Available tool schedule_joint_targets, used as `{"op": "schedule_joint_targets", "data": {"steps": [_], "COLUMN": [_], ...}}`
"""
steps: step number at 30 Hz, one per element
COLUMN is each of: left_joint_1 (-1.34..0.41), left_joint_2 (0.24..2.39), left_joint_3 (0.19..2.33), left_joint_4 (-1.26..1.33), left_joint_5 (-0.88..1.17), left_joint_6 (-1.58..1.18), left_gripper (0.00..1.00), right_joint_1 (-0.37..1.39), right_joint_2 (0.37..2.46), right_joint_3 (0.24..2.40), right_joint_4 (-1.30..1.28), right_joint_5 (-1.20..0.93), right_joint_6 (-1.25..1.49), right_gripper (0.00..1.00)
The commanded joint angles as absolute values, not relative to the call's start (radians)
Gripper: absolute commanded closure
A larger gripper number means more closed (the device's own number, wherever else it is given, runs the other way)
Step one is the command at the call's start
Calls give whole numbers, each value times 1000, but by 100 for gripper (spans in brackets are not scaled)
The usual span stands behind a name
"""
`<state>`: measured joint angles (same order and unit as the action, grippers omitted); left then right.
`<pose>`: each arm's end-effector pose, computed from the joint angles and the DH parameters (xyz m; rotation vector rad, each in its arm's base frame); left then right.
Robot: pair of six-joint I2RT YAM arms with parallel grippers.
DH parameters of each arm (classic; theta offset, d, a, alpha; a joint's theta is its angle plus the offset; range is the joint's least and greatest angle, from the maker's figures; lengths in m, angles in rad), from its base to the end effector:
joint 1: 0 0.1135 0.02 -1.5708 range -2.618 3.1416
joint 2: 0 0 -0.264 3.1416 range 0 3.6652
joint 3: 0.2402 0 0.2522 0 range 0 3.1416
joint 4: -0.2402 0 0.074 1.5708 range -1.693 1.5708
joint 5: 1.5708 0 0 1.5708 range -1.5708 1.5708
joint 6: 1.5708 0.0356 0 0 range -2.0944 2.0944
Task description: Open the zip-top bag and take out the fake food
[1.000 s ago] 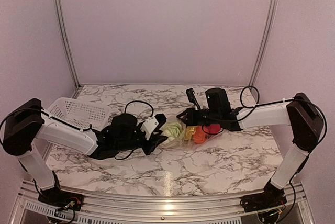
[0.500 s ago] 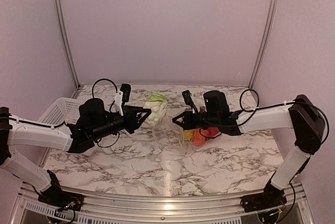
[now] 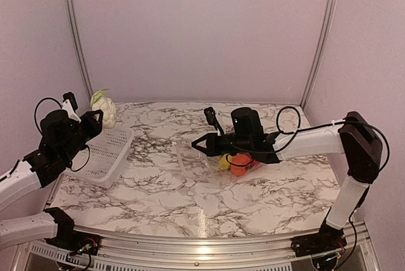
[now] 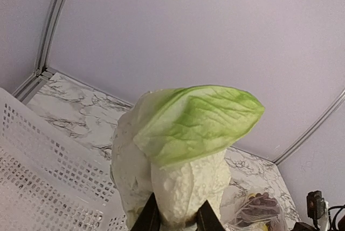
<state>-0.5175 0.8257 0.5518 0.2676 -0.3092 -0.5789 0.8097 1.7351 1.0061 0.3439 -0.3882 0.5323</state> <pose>0.1800 -0.0900 0.2984 -0.2952 1.5831 -0.6125 0.2558 0.2880 0.2153 -0.5734 2.0691 1.2193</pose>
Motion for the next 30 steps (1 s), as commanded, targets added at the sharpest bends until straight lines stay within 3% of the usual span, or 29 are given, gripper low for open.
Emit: {"op": "schedule_joint_targets", "data": {"steps": [1, 9, 27, 30], "left_joint_1": [-338, -51, -7, -8], "left_joint_2": [772, 949, 1381, 1425], "left_joint_3": [540, 586, 739, 756], "left_joint_4": [11, 6, -52, -52], "left_joint_5": [-343, -219, -454, -457], "left_joint_6": [-646, -663, -619, -610], "left_gripper": [100, 100, 100, 91], "right_joint_1": [828, 827, 827, 824], "right_joint_2": [1786, 1838, 1912, 1907], "right_joint_3": [1087, 1157, 1312, 1299], "right_joint_4": [382, 409, 375, 374], "right_joint_5": [-408, -416, -432, -434], "right_joint_6": [564, 600, 593, 590], "right_gripper": [100, 100, 100, 100]}}
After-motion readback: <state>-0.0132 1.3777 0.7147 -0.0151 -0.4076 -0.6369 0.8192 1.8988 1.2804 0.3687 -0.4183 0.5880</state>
